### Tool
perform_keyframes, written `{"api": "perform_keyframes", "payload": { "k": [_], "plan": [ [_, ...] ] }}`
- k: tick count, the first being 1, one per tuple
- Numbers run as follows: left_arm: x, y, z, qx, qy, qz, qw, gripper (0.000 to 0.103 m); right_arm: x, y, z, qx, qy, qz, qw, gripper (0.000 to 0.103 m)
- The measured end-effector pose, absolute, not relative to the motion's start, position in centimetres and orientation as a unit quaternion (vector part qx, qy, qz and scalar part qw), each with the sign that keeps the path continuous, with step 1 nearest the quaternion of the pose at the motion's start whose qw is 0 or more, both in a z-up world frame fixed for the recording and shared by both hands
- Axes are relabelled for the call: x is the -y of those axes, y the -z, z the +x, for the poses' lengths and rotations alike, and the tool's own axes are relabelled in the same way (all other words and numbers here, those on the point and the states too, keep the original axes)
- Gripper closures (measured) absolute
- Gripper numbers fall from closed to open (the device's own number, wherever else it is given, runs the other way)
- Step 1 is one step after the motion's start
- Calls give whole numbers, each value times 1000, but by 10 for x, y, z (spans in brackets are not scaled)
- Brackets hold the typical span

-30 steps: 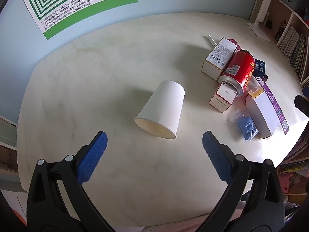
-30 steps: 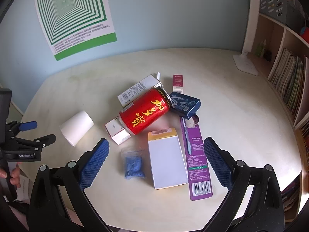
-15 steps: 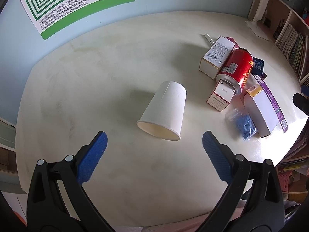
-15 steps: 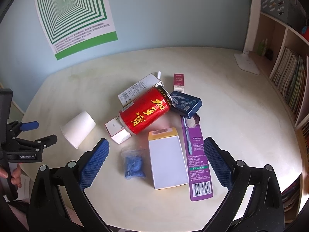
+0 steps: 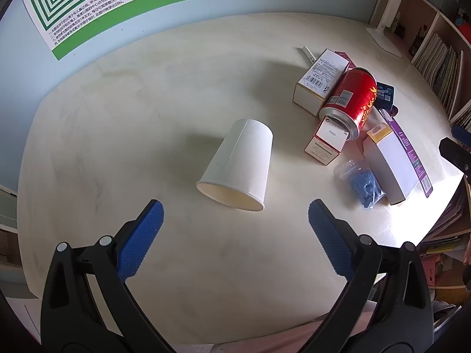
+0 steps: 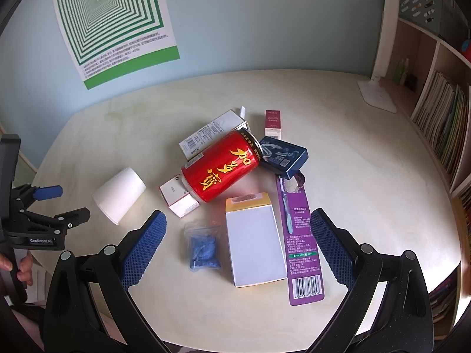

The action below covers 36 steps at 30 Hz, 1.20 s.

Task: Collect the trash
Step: 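Move both tools toward the white paper cup and white-yellow box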

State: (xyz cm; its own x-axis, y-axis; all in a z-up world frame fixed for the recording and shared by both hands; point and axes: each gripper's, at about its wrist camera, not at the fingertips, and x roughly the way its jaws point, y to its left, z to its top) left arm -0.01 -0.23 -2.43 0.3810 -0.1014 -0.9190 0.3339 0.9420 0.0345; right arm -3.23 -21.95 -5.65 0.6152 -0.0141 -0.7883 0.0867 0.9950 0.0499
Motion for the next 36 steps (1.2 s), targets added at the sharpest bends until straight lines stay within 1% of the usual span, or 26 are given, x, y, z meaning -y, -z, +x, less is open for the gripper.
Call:
{"api": "perform_keyframes", "payload": {
  "k": [36],
  "plan": [
    [3,22,-3,-537,137,107,826,7,222,58,-37,-438,28,45,897,6]
  ]
}}
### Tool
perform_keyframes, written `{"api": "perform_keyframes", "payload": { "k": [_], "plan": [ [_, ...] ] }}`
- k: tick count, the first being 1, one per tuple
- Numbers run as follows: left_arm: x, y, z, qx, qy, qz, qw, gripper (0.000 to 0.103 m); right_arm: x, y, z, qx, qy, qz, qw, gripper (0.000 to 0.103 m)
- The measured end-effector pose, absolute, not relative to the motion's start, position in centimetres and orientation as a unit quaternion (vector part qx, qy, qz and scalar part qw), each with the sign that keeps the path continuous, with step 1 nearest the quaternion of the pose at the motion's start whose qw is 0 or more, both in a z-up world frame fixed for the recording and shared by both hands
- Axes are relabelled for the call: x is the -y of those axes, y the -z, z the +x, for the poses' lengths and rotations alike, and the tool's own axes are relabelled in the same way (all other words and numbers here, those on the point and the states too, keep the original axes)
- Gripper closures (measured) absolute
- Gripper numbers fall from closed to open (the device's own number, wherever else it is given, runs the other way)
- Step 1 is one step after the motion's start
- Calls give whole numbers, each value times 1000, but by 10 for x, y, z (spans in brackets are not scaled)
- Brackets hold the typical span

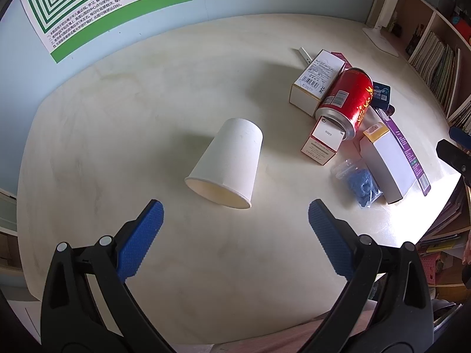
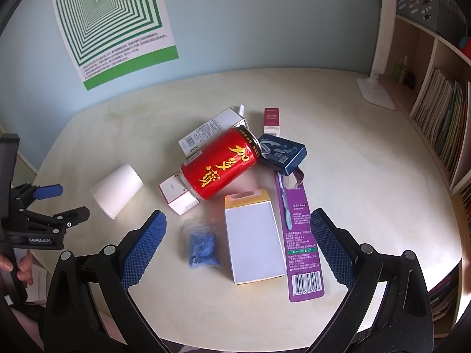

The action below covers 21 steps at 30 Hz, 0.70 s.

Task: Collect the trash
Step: 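Move both tools toward the white paper cup and white-yellow box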

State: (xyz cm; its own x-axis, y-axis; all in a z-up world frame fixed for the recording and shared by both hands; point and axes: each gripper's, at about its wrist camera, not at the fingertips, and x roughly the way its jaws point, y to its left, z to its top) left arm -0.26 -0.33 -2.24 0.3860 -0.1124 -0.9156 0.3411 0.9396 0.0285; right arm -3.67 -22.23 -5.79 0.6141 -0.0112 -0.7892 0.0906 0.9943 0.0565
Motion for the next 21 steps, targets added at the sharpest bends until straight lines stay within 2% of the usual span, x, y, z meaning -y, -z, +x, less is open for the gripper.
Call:
{"api": "perform_keyframes", "payload": {
  "k": [14,17,21],
  "plan": [
    [3,32,-7,-550,147,91,817,7,223,64,-37,-449,25,45,892,6],
    [5,39,-5,-558,154,83,811,12,225,67,-38,-454,26,44,889,6],
    [8,53,2,-574,163,72,799,23,229,68,-41,-458,27,45,887,6]
  ]
}}
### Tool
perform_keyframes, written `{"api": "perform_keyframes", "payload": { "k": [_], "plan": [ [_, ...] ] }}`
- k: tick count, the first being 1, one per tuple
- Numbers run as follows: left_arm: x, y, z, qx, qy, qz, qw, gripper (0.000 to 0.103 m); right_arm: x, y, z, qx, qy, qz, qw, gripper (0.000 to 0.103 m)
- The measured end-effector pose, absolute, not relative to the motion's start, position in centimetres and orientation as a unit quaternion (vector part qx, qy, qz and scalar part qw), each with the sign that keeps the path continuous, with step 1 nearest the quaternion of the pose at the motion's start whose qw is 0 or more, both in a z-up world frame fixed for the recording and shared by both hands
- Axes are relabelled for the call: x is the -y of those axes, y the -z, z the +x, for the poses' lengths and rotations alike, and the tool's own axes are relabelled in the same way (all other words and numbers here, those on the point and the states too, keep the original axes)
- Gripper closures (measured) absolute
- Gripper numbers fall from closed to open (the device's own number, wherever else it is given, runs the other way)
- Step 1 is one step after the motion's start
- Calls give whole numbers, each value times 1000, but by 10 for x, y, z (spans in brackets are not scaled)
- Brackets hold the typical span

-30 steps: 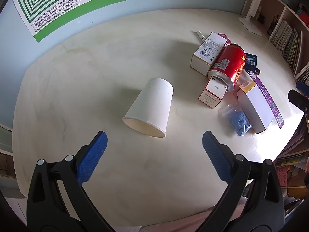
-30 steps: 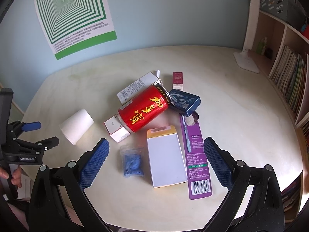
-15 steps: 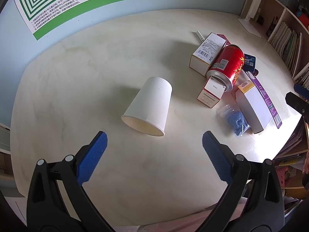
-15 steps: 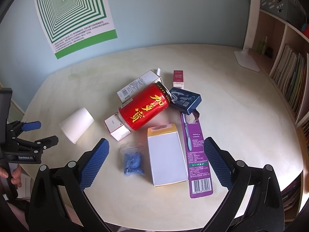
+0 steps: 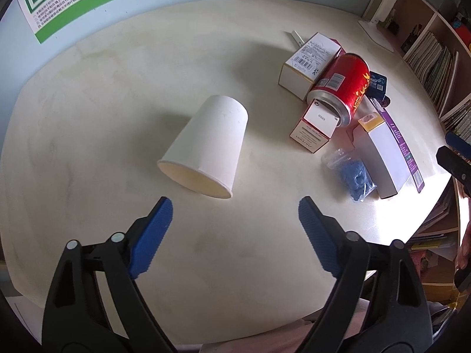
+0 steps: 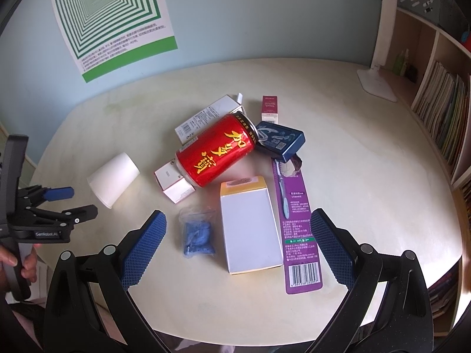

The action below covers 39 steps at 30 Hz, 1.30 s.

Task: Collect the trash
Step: 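Move both tools toward the white paper cup and white-yellow box, then grasp the white paper cup with the left tool while the right tool grasps the white-yellow box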

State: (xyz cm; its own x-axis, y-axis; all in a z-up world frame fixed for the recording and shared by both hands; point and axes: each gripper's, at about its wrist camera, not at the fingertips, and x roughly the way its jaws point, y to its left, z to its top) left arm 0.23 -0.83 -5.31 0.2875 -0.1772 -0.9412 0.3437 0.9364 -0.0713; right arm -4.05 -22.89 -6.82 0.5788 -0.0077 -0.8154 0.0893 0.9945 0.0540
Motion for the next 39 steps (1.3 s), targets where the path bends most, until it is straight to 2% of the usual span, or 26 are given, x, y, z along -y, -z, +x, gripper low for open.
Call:
{"api": "perform_keyframes", "payload": {
  "k": [5,25,28,36,39],
  "plan": [
    [15,68,11,-589,169,66,788,33,238,73,-39,-464,35,47,884,6],
    [43,92,42,-612,169,80,768,34,245,118,-3,-525,12,53,849,6],
    [46,94,45,-617,172,80,764,37,243,124,2,-531,5,59,845,6],
    [47,98,53,-622,168,79,761,38,239,137,11,-546,-4,55,836,6],
    [50,100,55,-623,170,78,759,42,236,142,15,-553,-6,49,832,6]
  ]
}}
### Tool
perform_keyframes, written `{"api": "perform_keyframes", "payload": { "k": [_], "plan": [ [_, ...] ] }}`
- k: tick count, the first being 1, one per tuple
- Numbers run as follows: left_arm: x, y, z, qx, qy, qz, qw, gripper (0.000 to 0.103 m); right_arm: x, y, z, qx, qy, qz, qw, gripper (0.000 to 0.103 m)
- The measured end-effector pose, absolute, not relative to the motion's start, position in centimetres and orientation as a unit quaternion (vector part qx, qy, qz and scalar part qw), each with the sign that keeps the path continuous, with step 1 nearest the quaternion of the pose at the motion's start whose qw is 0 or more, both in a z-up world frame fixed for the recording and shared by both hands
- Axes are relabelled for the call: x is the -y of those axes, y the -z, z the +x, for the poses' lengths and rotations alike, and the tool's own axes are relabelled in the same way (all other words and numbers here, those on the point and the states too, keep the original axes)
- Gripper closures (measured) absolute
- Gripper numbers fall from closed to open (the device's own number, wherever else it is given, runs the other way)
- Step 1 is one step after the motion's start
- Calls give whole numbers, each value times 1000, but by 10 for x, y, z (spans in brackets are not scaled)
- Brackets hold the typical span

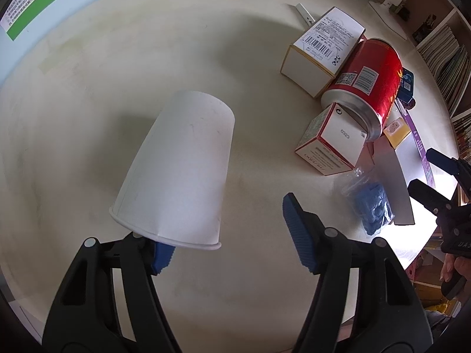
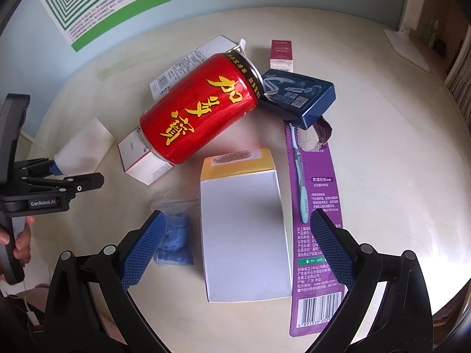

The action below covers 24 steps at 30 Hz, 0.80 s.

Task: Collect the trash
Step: 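Grasp the white paper cup with the left tool while the right tool grasps the white-yellow box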

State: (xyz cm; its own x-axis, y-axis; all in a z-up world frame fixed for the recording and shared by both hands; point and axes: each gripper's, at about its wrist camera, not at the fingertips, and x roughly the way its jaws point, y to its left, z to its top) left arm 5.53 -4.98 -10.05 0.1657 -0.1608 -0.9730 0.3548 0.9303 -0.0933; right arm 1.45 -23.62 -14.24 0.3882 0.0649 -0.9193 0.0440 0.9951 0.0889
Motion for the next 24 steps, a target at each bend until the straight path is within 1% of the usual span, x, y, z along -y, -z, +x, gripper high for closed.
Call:
{"api": "perform_keyframes", "payload": {
  "k": [2,4,5,6,7,8,9,10,13,17,24],
  "plan": [
    [51,102,57,-624,172,76,758,46,235,146,15,-557,-9,47,829,7],
    [53,104,58,-626,176,74,756,54,234,148,16,-559,-9,43,828,7],
    [54,105,59,-627,178,73,755,57,233,150,16,-561,-11,42,827,7],
    [56,106,59,-627,184,74,753,64,232,150,16,-561,-11,41,827,9],
    [58,106,59,-627,186,76,753,72,231,152,17,-561,-13,40,827,16],
    [60,107,59,-626,189,78,752,77,230,154,17,-565,-12,37,824,25],
    [62,107,58,-626,193,79,751,87,230,158,19,-570,-10,35,821,38],
    [63,107,58,-626,197,78,751,92,229,161,20,-577,-13,38,816,41],
    [68,103,58,-614,202,84,758,96,230,158,18,-569,-15,53,820,41],
    [73,89,55,-592,206,94,774,96,229,140,15,-547,-19,53,835,42],
    [75,73,54,-575,215,95,784,96,237,113,7,-515,-8,67,854,42]
  ]
}}
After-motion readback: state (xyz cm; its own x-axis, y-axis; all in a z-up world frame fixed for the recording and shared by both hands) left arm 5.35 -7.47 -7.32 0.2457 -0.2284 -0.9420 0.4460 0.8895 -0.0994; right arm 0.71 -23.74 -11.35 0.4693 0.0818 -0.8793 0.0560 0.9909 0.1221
